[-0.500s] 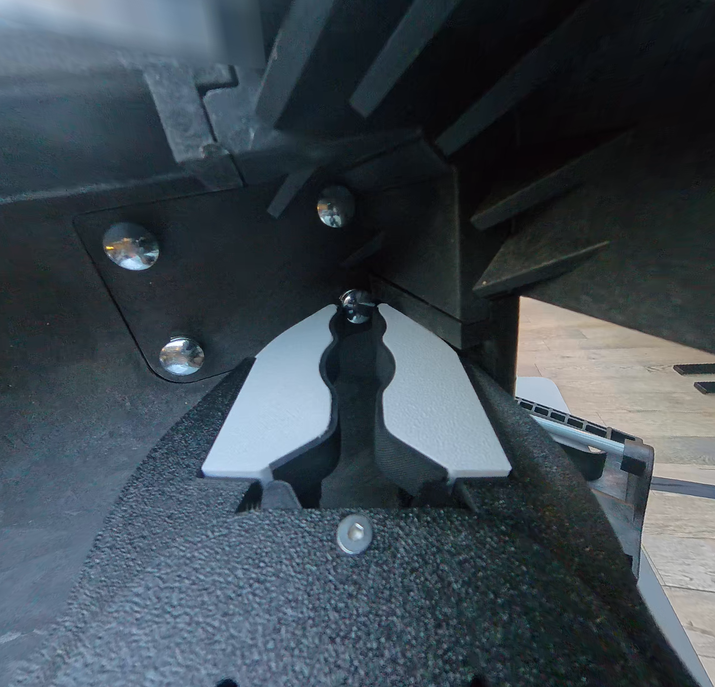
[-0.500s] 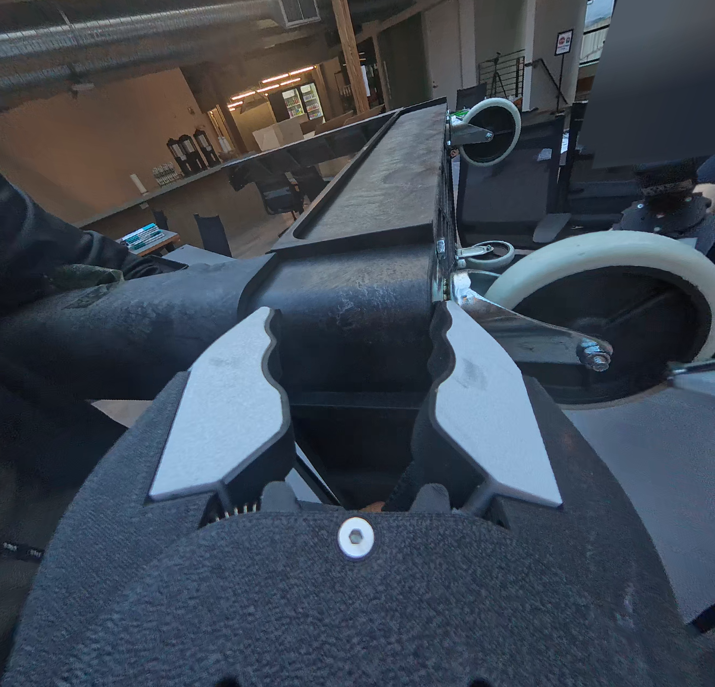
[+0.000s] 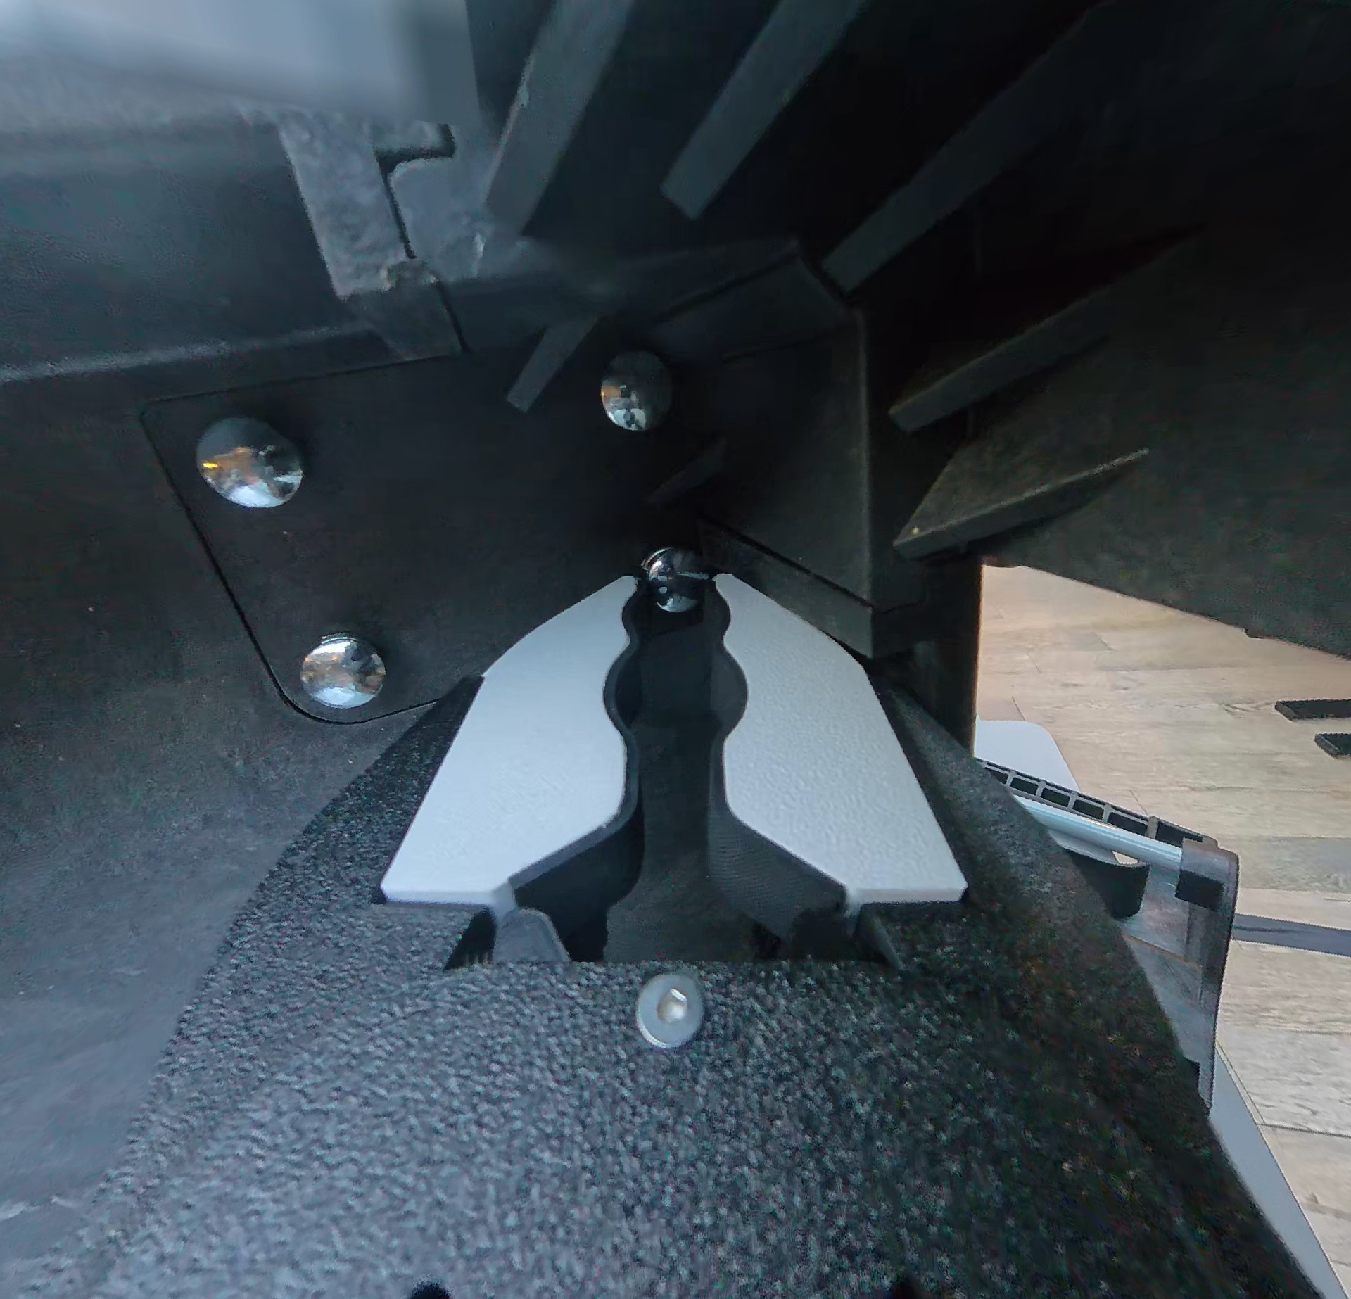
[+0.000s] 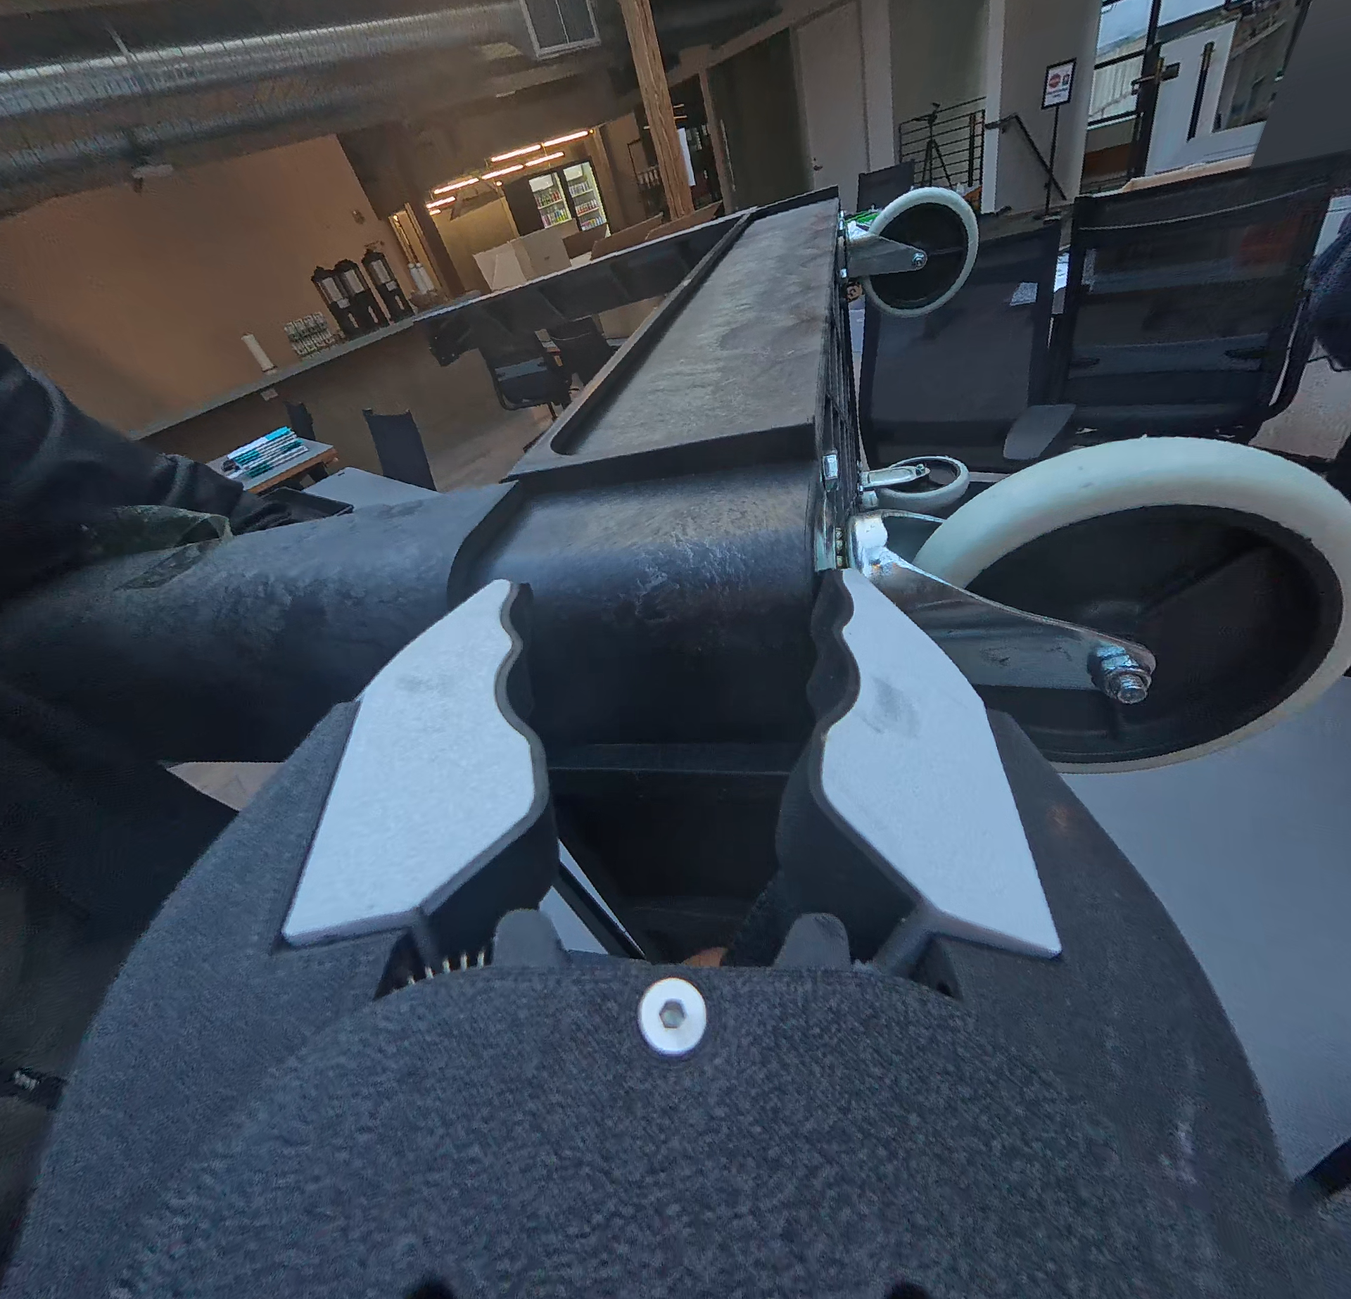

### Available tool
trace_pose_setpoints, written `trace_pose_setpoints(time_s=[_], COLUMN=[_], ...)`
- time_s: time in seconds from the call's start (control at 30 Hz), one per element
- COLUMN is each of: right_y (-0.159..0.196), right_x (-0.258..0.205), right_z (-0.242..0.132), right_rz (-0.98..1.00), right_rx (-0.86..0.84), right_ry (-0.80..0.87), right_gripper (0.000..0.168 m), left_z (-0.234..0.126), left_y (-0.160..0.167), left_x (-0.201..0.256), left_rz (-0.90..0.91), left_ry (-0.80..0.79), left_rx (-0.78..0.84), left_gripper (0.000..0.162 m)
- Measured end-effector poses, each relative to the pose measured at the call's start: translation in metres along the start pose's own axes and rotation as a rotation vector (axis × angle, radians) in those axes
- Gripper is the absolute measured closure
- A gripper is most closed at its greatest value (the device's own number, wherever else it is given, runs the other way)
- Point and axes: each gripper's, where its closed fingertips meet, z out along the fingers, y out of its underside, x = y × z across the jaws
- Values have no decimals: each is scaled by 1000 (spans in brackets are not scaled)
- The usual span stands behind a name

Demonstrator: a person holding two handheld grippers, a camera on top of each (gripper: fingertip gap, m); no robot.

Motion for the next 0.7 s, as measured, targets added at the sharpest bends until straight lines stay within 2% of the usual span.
trace_pose_setpoints(time_s=[0.23, 0.33, 0.4, 0.47, 0.57, 0.7], right_y=[2, 4, 3, 6, 25, 51], right_x=[0, 2, 7, 19, 24, 32], right_z=[1, 0, -5, -14, -18, -15], right_rz=[-48, -155, -201, -169, -18, 18], right_rx=[-32, -62, -38, 20, 61, 33], right_ry=[40, 86, 136, 198, 115, 103], right_gripper=[89, 88, 96, 104, 105, 105], left_z=[-1, 0, 0, -1, -1, 0], left_y=[0, 0, 0, 0, 0, 0], left_x=[0, 0, 0, 1, 1, 1], left_rz=[12, 24, 26, 35, 37, 39], left_ry=[2, 9, 17, 27, 29, 33], left_rx=[0, -9, -18, -22, -22, -24], left_gripper=[148, 148, 148, 147, 147, 147])
